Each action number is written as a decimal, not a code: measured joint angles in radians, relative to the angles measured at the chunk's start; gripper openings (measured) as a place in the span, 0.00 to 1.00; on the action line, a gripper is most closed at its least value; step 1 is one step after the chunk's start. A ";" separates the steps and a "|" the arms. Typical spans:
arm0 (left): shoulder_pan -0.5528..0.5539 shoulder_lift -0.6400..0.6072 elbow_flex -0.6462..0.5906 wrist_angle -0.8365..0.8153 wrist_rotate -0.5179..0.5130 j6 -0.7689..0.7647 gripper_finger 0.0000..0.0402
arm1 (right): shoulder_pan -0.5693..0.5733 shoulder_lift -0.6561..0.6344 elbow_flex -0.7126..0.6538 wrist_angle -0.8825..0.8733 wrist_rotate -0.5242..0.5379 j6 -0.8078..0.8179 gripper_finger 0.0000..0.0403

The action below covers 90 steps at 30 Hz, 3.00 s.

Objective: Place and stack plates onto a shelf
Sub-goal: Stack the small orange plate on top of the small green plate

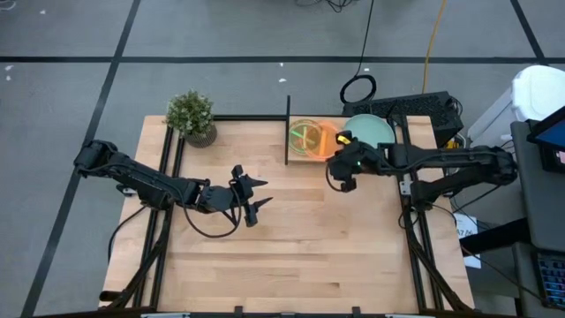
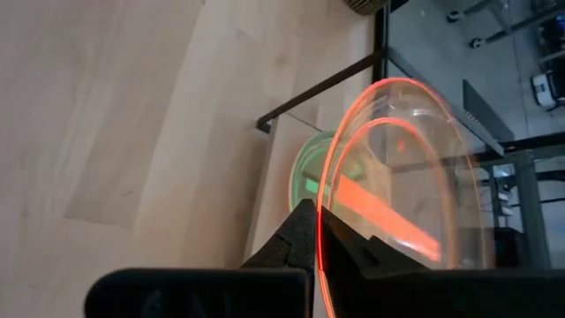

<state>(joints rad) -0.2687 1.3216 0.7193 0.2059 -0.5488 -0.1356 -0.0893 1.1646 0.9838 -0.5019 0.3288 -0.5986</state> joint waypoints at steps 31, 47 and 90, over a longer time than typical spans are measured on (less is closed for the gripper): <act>0.000 0.000 0.000 -0.022 0.000 -0.015 0.61 | -0.242 0.349 -0.072 0.388 -0.141 -0.113 0.00; 0.000 0.000 0.000 -0.023 0.000 -0.032 0.61 | -0.257 0.370 -0.072 0.468 -0.203 -0.121 0.00; -0.001 0.000 0.000 -0.021 0.001 -0.062 0.61 | -0.271 0.370 -0.132 0.602 -0.222 -0.033 0.24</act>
<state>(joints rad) -0.2699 1.3220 0.7189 0.1844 -0.5479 -0.1973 -0.3607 1.5345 0.8516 0.0997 0.1070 -0.6317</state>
